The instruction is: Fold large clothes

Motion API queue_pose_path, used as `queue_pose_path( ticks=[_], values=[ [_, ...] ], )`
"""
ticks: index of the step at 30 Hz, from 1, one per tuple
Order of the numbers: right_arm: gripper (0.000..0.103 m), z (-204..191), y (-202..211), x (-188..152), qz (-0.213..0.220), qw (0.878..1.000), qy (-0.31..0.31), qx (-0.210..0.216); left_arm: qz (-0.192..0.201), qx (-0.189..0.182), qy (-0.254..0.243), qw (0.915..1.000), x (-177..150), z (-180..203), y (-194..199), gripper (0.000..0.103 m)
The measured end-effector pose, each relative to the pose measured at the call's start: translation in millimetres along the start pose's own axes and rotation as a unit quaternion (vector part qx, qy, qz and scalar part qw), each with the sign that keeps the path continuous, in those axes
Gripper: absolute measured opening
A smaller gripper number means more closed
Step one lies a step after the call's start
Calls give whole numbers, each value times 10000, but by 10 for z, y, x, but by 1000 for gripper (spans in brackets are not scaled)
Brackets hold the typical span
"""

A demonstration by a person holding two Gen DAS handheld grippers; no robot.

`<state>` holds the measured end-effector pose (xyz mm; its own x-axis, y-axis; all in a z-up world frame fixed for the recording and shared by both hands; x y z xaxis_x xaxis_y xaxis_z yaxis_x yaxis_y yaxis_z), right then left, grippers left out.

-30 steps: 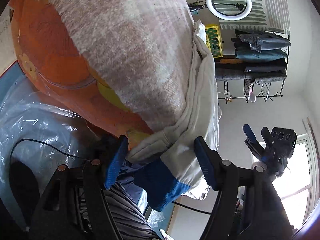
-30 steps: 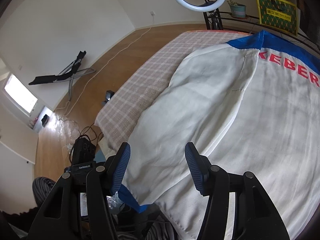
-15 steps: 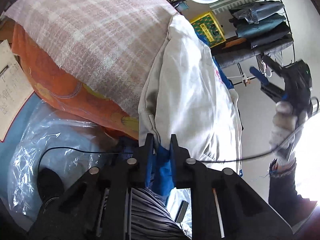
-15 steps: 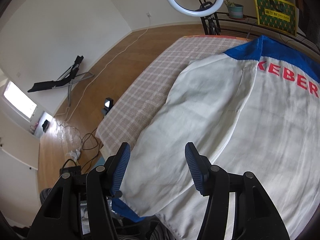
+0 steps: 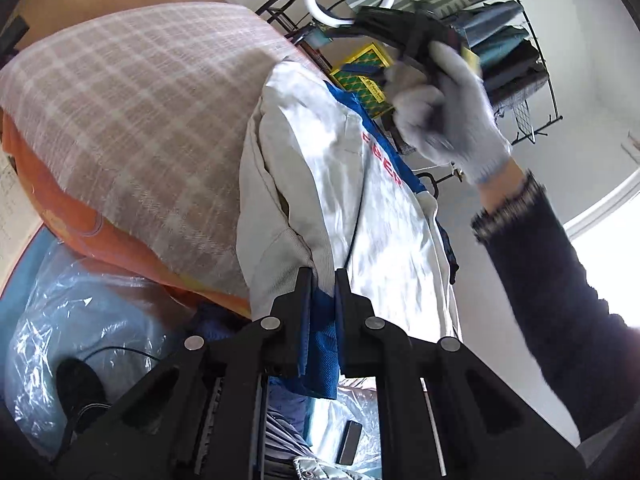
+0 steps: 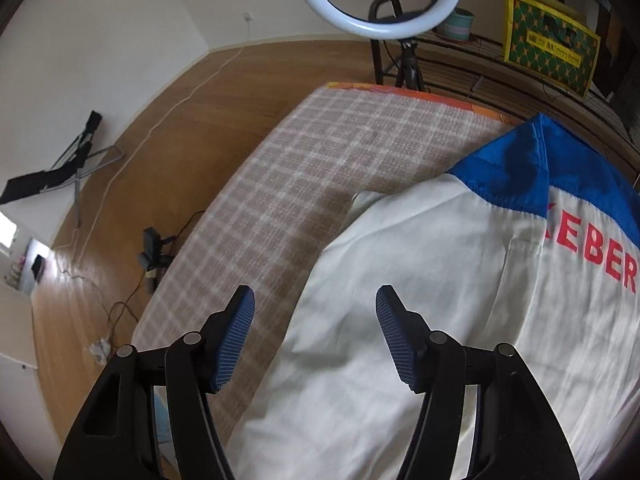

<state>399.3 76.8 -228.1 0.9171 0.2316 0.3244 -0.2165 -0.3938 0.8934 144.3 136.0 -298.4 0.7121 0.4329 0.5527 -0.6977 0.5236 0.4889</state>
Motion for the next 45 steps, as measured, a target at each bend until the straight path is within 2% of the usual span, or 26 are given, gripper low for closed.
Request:
queue_pose_path(
  ticks=[8,17,18,20,21,23,26,34,39,45],
  values=[
    [63,137,-853,346,-46,9948,-238,-990,-144,-61,41,9999,-55,-47,-76,8],
    [61,192,-1127,479,-91,9889,108,-1482,-179,7,-42,9998,-73,-48,-105,8],
    [59,203,-1135,475,-99,9877,170,-1548,-173,31,-53,9998,-72,-35,-111,8],
    [42,250,-1144,469,-88,9846,253,-1725,-163,58,-82,9998,-70,-13,-110,8],
    [38,284,-1142,471,-78,9836,272,-1781,-157,60,-96,9998,-68,1,-108,8],
    [19,340,-1120,497,-12,9825,278,-1840,-153,61,-134,9998,-59,20,-100,8],
    [10,380,-1057,512,21,9868,201,-1604,-163,87,-215,9996,-26,68,-92,8],
    [7,429,-612,647,395,9969,-190,-648,-207,254,-752,9966,5,327,-57,8],
    [6,543,-207,706,693,9966,-406,-205,-229,301,-1037,9939,-20,561,-50,8],
    [6,849,302,685,1007,9921,-694,267,-359,424,-1588,9857,-87,876,-79,8]
  ],
)
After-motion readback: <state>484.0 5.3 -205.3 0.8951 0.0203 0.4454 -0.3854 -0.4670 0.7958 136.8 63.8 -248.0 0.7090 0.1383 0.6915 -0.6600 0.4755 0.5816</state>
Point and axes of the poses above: each gripper's, at about its wrist camera, not at the fingertips, and y roughly against the way its jaws point, z to its right, x to its top, the point moved 10 cm from there along -y, roughly the way its jaws point, and after that the axes turned 13 degrees about -y, right-handed, at the moved point
